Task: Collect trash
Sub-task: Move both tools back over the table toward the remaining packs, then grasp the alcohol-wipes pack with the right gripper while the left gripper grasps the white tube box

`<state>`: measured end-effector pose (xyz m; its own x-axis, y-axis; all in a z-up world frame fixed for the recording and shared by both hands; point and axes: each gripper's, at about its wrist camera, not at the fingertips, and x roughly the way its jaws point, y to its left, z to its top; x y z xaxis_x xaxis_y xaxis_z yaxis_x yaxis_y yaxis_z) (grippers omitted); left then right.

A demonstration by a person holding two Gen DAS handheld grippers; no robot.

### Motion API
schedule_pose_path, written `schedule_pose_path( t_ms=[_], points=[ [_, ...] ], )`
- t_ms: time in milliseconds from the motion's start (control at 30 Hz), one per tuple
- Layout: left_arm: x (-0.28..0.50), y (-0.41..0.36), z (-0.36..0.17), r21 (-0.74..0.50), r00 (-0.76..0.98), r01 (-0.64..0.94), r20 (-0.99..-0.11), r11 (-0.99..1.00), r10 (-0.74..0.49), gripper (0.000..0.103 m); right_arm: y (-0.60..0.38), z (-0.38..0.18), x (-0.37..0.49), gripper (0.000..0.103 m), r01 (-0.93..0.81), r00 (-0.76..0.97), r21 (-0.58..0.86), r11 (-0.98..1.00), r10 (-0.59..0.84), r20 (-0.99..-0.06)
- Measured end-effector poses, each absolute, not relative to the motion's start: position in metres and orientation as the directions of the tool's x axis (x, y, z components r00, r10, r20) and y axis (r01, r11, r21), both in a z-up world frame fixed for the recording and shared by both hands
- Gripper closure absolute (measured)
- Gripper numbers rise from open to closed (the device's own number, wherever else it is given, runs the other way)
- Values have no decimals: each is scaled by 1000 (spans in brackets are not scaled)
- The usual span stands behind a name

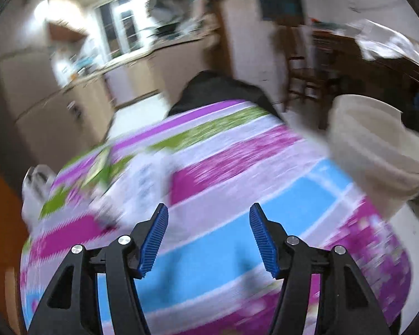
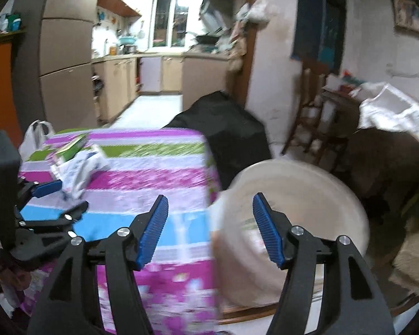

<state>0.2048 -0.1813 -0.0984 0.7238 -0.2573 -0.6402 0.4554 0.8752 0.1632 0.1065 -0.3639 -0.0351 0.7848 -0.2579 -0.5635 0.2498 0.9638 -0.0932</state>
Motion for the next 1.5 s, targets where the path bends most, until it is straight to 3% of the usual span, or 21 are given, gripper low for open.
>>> schedule_pose_path(
  t_ms=[333, 367, 467, 633, 667, 733, 800, 900, 1067, 1300, 1500],
  points=[
    [220, -20, -118, 94, 739, 121, -673, 988, -26, 40, -267, -100, 199, 42, 70, 732, 145, 987, 48, -679],
    [222, -12, -118, 84, 736, 102, -676, 991, -19, 40, -256, -102, 213, 41, 51, 728, 182, 982, 88, -680],
    [227, 9, -116, 64, 738, 52, -675, 997, 5, 39, -235, -100, 241, 25, 31, 734, 263, 964, 156, -661],
    [230, 35, -118, 52, 740, 11, -672, 999, 27, 37, -213, -110, 279, 23, 60, 687, 293, 954, 173, -705],
    [231, 37, -118, 49, 740, 6, -672, 999, 28, 37, -212, -114, 284, 25, 89, 677, 286, 954, 152, -720],
    [233, 40, -117, 43, 740, 0, -672, 999, 29, 37, -213, -125, 292, 50, 104, 645, 332, 937, 191, -740],
    [237, 38, -117, 39, 742, 1, -670, 999, 26, 36, -216, -126, 287, 56, 73, 636, 374, 925, 246, -732],
    [239, 34, -113, 27, 742, 29, -670, 999, -3, 36, -224, -117, 272, 64, 63, 639, 413, 909, 281, -716],
    [245, 8, -99, 0, 746, 168, -653, 986, -127, 31, -266, -90, 202, 65, 90, 719, 454, 886, 258, -646],
    [291, -49, -85, 30, 733, 378, -620, 925, -280, 31, -318, -99, 136, 64, 213, 728, 448, 869, 165, -665],
    [338, -91, -98, 11, 640, 516, -669, 857, -377, 40, -332, -114, 120, 64, 247, 715, 475, 844, 172, -677]
  ],
)
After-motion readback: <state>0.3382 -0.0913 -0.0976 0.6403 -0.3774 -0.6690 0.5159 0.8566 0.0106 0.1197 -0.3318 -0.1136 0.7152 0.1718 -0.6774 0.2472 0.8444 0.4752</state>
